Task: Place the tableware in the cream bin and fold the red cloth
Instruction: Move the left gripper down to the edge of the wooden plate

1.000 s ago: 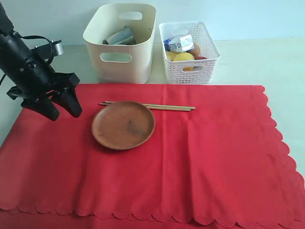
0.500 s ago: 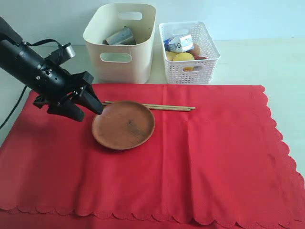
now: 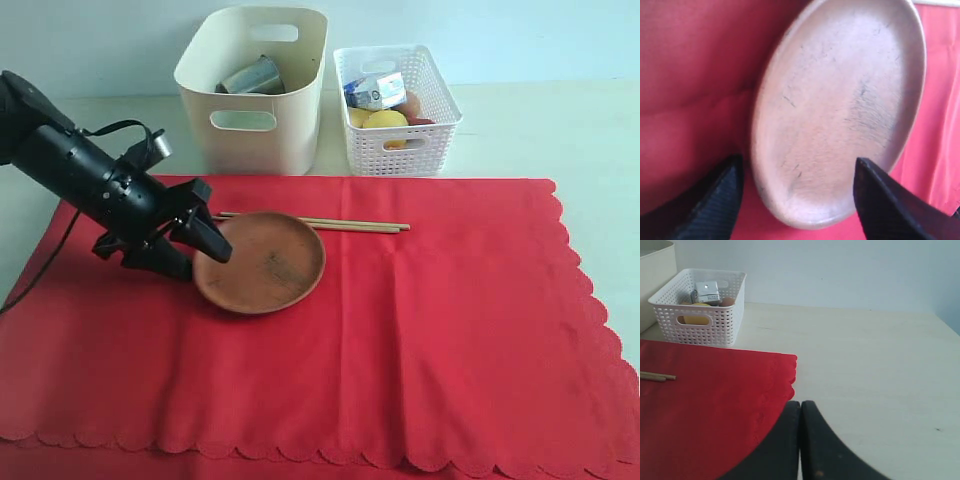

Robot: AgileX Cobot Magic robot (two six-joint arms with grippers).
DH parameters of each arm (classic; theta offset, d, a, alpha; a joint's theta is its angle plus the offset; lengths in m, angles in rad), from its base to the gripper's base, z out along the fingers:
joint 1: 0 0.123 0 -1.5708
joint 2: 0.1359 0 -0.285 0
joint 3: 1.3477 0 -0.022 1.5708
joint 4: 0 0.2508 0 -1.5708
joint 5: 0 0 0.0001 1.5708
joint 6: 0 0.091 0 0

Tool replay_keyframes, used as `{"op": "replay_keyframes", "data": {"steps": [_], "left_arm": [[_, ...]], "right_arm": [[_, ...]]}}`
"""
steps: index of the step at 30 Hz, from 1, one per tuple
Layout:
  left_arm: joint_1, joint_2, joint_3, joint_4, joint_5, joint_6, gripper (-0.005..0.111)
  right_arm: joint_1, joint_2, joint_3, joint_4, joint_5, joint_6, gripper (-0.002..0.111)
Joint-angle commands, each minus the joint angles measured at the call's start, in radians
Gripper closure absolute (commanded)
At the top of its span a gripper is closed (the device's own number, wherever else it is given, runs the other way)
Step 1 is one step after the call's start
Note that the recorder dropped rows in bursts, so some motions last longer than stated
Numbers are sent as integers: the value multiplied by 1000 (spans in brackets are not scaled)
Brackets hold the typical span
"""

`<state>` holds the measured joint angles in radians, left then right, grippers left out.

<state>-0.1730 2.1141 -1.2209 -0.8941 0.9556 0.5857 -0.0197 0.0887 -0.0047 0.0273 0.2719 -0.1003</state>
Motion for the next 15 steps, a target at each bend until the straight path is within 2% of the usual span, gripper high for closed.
{"op": "replay_keyframes", "data": {"steps": [1,12,14,15], "left_arm": [[3,28,1,-84,3,39,45],[3,43,1,-115,-14,85,48],[3,43,1,-111,-25,87,59],[3,43,1,-107,-38,87,72]], "right_arm": [[-4,-4,5,-1,-5,0,108],[-4,-4,5,-1,-5,0,108],[-4,-4,5,-1,-5,0,108],[-4,-4,5,-1,-5,0,108]]}}
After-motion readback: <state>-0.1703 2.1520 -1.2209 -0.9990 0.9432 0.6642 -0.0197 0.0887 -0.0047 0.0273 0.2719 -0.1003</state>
